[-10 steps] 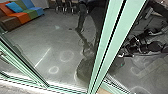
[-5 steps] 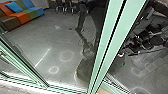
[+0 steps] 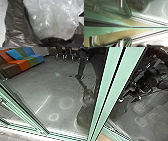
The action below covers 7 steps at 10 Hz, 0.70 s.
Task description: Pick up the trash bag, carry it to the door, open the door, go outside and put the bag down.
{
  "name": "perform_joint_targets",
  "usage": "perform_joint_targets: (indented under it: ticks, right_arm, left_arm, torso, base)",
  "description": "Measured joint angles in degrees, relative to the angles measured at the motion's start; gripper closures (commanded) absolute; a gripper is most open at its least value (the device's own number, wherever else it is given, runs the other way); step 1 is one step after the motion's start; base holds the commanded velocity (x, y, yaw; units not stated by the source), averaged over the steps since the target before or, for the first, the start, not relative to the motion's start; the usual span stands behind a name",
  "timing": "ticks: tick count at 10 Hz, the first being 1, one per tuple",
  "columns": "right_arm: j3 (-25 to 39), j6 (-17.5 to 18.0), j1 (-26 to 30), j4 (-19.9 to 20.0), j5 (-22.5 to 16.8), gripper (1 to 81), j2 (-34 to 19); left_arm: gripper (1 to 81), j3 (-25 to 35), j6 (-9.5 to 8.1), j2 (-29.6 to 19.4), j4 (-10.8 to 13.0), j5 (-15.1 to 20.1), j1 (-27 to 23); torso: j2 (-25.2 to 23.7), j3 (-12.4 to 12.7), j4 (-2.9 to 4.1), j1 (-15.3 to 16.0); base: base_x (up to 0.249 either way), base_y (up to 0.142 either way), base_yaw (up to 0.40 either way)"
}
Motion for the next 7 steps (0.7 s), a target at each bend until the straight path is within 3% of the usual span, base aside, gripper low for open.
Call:
perform_joint_targets:
  ticks: [2,4,7]
  right_arm:
    - [-7.1,-5.5,0.1,-2.6,-4.9,1.0,2.4]
    - [-9.9,-9.4,2.2,-11.2,-10.1,1.0,2.9]
    - [-13.4,-18.1,6.3,-19.9,-10.4,1.0,2.5]
  left_arm:
    - [81.1,0.0,0.0,0.0,0.0,0.0,0.0]
    - [81.1,0.0,0.0,0.0,0.0,0.0,0.0]
    - [81.1,-0.1,0.0,0.5,0.0,-0.2,0.0]
  torso:
    - [0.0,0.0,0.02,0.0]
    - [0.0,0.0,0.02,0.0]
    - [0.0,0.0,0.02,0.0]
  base:
    - [0.0,0.0,0.0]
    - [0.0,0.0,0.0]
    - [0.0,0.0,0.0]
